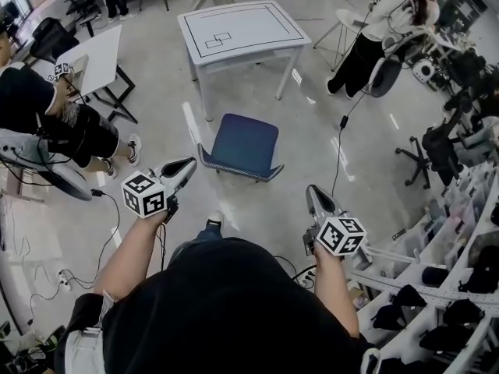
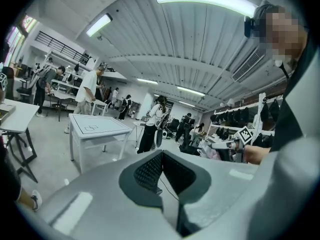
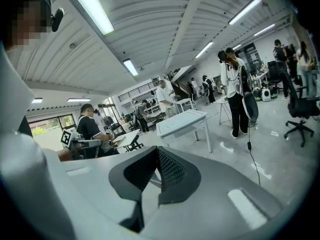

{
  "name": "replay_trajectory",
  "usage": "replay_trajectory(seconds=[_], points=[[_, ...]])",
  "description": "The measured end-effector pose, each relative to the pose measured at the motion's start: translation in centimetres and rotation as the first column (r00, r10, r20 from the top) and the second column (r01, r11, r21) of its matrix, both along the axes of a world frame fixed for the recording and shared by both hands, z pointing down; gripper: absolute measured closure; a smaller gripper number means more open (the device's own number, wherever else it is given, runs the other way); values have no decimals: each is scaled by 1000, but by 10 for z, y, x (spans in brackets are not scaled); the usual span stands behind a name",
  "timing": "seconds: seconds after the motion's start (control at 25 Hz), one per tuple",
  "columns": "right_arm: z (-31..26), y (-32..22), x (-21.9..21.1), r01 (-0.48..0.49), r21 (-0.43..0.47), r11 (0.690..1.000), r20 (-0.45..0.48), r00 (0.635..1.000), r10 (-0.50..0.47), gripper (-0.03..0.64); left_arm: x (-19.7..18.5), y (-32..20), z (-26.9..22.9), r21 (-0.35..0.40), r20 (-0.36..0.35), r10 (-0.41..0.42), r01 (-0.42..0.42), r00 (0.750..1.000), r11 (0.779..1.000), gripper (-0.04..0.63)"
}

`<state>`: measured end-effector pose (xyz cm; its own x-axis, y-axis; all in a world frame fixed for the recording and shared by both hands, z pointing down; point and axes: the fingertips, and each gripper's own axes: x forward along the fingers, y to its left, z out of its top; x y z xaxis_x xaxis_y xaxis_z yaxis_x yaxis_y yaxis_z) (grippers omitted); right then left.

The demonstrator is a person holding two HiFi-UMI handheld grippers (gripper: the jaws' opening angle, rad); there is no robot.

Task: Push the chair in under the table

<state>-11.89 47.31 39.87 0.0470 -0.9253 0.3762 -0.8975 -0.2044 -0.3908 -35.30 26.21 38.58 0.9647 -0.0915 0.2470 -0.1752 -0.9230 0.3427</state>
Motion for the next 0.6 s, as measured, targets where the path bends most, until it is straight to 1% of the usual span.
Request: replay_trajectory(seconds=[0.36, 0.6], points=[[0, -65, -3, -27, -17, 999, 9, 1000, 27, 586, 12, -78, 7, -30, 2, 38, -38, 999, 999, 594], [-4, -101, -4, -53, -24, 998, -6, 999, 52, 586, 21, -122, 12, -45, -9, 68, -69, 998, 997, 592]])
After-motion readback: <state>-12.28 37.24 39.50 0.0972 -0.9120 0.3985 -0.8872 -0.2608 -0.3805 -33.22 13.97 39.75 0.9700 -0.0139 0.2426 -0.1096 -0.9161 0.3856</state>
